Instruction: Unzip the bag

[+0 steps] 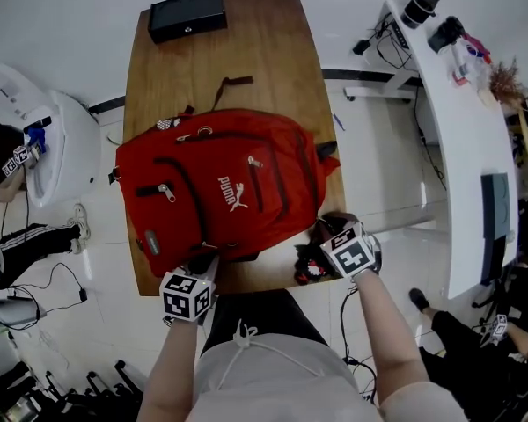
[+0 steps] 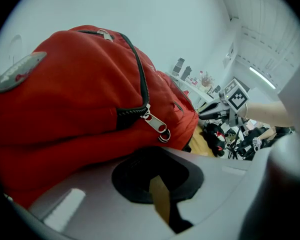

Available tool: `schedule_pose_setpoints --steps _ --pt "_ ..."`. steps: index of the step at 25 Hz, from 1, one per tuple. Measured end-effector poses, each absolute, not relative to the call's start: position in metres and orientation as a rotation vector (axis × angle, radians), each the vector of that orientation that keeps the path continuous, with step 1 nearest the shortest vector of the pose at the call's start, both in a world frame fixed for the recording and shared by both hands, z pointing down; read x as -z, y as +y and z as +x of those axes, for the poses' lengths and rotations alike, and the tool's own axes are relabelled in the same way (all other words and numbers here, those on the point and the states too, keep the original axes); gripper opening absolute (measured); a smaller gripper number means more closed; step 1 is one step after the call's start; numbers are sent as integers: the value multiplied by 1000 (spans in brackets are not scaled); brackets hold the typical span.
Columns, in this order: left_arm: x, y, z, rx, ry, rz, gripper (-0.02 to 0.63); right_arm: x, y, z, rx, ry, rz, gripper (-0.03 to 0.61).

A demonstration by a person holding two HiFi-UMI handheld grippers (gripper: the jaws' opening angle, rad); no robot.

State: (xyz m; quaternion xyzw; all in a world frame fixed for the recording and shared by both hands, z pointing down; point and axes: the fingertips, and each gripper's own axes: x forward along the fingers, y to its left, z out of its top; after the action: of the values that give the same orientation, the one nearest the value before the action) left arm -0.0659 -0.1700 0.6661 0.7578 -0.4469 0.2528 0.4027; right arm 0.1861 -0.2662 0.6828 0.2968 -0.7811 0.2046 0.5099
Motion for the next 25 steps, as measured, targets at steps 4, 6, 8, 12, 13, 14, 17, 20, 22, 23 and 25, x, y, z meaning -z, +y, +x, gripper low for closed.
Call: schedule_pose_setpoints --steps 4,6,8,12,13,14,17,20,22,23,25 --pt "-668 -169 -66 -639 -1126 1911 6 -675 -284 193 -446 -1877 788 48" --pt "-668 -168 -66 -637 -1124 1914 6 -673 -287 195 -449 -1876 810 48" --pt "-667 -168 -66 -634 -1122 1919 6 -673 -287 195 -456 -1870 827 49" --pt "-666 -168 -66 -633 -1108 1936 6 -661 -291 195 -447 -1909 936 92" --pt "-666 -168 -66 -628 -1104 1944 6 -656 -290 196 -459 -1927 971 107" --pt "-665 -168 -66 -622 -1101 1951 6 -649 -288 197 -477 -1951 1002 129" --pt "-658 -167 -62 -586 -1081 1972 6 -623 -279 193 -524 -2054 1087 133" --pt "-630 -170 -54 -527 -1053 2057 6 -583 -268 178 -511 -2184 1152 35" --pt "-598 -176 -52 -476 -1070 2145 6 -553 -259 159 -471 -2273 1156 8" --pt "-580 -180 -52 -446 -1087 2190 6 -538 -255 149 -442 -2315 1151 8" --pt "-542 -188 -57 -374 -1134 2279 6 -508 -248 127 -371 -2387 1148 8"
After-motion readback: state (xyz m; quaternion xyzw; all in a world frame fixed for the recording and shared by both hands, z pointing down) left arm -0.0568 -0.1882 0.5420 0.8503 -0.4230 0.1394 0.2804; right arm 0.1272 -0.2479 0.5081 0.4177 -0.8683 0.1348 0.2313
